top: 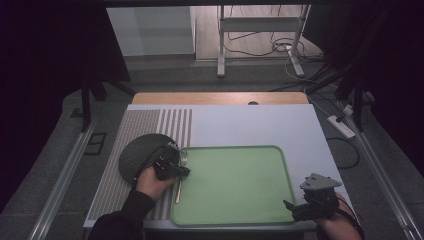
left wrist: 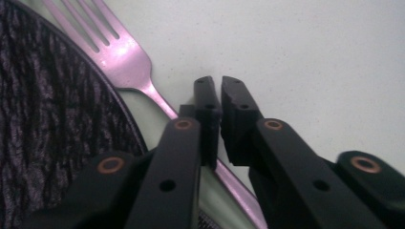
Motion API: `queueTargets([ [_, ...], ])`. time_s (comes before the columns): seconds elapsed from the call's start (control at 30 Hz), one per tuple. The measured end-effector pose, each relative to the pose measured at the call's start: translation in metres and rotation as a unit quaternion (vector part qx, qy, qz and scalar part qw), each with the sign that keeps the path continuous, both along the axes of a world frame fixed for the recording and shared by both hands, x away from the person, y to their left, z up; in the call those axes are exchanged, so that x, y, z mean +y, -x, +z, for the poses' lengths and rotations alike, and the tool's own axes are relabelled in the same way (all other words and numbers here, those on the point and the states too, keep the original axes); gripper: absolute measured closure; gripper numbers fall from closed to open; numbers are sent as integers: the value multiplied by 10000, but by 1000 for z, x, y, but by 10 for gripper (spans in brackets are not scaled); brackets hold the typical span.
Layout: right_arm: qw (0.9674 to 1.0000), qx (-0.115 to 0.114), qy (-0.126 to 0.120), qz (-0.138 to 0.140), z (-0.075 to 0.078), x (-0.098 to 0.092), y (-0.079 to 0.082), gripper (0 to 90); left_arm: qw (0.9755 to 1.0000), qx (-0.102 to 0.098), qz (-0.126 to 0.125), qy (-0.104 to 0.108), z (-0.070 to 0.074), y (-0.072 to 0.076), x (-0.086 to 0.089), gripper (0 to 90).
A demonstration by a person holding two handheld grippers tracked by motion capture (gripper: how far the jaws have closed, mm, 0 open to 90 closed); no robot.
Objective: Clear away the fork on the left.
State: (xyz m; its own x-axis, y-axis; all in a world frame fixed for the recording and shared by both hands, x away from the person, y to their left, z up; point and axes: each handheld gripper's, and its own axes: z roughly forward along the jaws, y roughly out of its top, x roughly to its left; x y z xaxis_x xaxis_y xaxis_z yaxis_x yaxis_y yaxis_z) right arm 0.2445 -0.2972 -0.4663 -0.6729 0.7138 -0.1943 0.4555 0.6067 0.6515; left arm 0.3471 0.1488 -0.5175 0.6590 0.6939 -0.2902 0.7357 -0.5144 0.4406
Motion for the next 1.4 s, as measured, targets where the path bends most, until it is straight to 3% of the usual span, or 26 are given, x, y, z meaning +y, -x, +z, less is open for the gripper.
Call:
queueTargets([
  [0.3,10000,-7,-11,-1,0,0,0,0,9988,-415,-266,50,9,7,-7,627],
  [0.57,10000,-1,-4,6,0,0,0,0,9968,-717,-214,267,15,9,-2,406],
  [0.9,10000,0,-3,11,0,0,0,0,9950,-880,-31,477,18,10,4,224],
  [1.17,10000,-3,-5,11,0,0,0,0,9932,-960,-23,657,23,13,15,116],
  [1.33,10000,-2,-2,8,0,0,0,0,9929,-820,50,858,25,15,21,81],
  [1.4,10000,-1,-2,6,0,0,0,0,9929,-853,-8,824,26,16,23,72],
])
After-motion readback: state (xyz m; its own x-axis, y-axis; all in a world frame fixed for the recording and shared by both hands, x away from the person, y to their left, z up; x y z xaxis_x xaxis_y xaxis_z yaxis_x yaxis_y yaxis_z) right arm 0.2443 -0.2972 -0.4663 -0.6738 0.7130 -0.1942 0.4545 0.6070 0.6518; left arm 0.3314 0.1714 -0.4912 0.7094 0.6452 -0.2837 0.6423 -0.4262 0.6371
